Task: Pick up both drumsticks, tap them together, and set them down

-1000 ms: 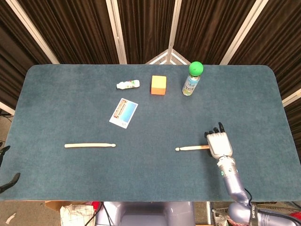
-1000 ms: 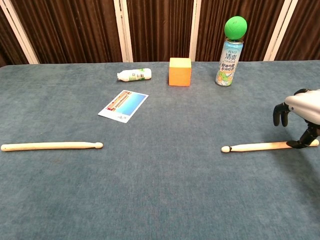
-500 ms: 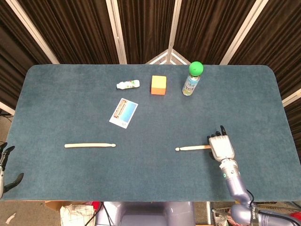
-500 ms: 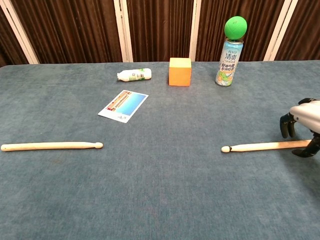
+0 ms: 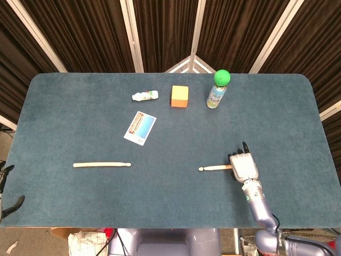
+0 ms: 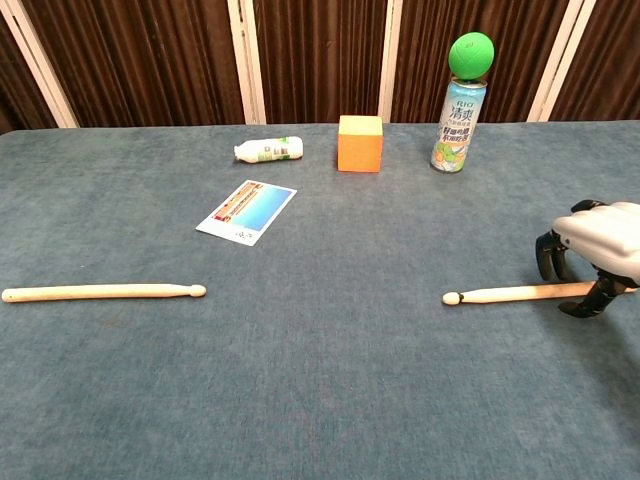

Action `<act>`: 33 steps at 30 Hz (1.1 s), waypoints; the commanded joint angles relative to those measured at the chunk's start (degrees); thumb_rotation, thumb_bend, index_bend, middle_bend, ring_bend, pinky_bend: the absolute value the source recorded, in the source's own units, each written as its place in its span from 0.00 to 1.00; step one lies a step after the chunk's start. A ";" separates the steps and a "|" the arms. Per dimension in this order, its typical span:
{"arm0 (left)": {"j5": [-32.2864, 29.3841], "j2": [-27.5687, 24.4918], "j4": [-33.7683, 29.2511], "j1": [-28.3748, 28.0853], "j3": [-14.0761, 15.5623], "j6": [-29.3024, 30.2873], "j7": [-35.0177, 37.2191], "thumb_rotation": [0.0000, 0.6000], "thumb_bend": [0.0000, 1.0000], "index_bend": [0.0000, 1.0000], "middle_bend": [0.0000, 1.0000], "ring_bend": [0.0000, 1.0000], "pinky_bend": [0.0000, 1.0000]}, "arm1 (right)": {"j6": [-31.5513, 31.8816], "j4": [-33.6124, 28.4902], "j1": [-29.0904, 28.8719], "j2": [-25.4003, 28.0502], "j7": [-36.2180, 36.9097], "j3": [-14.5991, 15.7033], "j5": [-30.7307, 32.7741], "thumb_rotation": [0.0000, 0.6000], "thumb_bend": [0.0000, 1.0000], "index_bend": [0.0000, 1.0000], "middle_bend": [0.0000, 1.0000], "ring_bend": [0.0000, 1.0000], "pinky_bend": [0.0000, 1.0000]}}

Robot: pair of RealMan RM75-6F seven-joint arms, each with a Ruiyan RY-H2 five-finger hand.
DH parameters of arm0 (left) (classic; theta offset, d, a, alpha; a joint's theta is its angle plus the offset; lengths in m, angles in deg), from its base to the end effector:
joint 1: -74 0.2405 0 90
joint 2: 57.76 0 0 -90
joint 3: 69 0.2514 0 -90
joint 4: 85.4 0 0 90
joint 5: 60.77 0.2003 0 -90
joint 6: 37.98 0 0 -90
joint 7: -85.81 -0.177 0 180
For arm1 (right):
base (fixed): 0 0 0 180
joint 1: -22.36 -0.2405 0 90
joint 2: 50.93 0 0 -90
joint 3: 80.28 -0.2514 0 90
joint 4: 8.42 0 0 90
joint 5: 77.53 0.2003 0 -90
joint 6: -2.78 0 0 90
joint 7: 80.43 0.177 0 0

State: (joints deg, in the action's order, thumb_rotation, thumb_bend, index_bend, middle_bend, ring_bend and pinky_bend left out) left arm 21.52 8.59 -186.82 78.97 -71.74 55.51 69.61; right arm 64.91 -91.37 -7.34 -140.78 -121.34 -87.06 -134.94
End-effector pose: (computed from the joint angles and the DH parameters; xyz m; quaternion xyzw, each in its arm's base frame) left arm -0.3050 0.1582 0.1690 -0.5312 -0.3903 -0.3250 0.6782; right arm -0.2411 -0.3250 -0.0116 0.7318 -0.3481 0.2115 0.5464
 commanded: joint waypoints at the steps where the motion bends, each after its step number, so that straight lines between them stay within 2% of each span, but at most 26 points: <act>1: 0.04 0.01 -0.04 -0.01 0.01 0.03 0.00 1.00 0.31 0.17 0.08 0.00 0.00 | 0.07 0.21 -0.10 -0.14 -0.13 0.14 0.08 1.00 0.30 0.48 0.47 0.27 0.00; 33: -0.46 0.63 0.01 -0.23 0.21 -0.22 -1.33 1.00 0.31 0.17 0.07 0.00 0.00 | 0.20 1.70 -1.68 -2.06 -0.11 0.65 0.29 1.00 0.30 0.49 0.53 0.30 0.00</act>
State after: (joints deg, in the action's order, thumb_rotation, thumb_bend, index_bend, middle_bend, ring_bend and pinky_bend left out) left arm 21.06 9.22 -186.81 78.75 -71.53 55.29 68.27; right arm 65.10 -89.66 -9.02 -142.84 -121.44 -86.42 -134.65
